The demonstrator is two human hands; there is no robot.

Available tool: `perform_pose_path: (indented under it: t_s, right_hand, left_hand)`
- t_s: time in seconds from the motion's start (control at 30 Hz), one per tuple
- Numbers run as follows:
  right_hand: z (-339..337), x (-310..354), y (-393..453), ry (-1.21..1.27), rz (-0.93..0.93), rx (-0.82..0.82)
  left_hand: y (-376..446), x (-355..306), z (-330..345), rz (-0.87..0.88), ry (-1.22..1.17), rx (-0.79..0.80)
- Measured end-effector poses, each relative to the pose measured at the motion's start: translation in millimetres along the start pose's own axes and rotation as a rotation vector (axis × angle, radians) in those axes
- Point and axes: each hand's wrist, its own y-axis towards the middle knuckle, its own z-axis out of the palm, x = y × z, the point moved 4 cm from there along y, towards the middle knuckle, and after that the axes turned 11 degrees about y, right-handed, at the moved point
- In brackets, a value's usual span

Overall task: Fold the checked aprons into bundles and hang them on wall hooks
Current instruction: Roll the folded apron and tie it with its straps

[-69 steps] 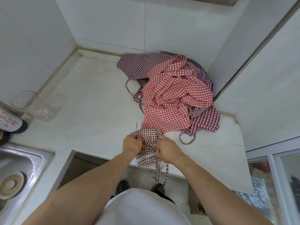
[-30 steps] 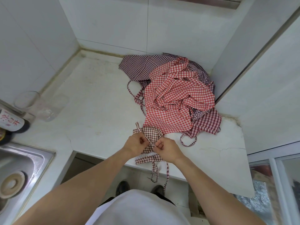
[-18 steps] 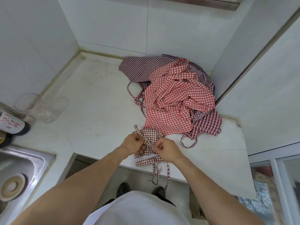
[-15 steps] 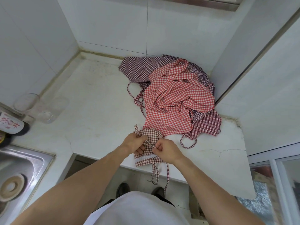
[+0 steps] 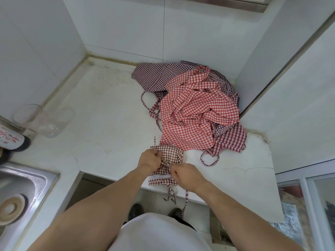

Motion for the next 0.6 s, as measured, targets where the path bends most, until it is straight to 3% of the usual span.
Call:
perform_pose_path:
  t_s: [0.17, 0.4, 0.5, 0.6]
  right_hand:
    - [5, 4, -4, 0.007, -0.018, -0.033]
    - [-1, 14, -5, -0.098, -0.066, 0.071]
    - [-3, 11, -7, 0.067, -0.019, 0.021]
    - [-11, -1, -14, 0.428, 0.168, -0.184]
  left_hand:
    - [-2, 2, 4, -0.060, -0.089, -0.046]
    - [-3, 1, 4, -0.074, -0.100, -0.070]
    - [-4, 2, -2, -0.057, -0.121, -0.071]
    - [-3, 5, -16, -0.051, -0.169, -0.069]
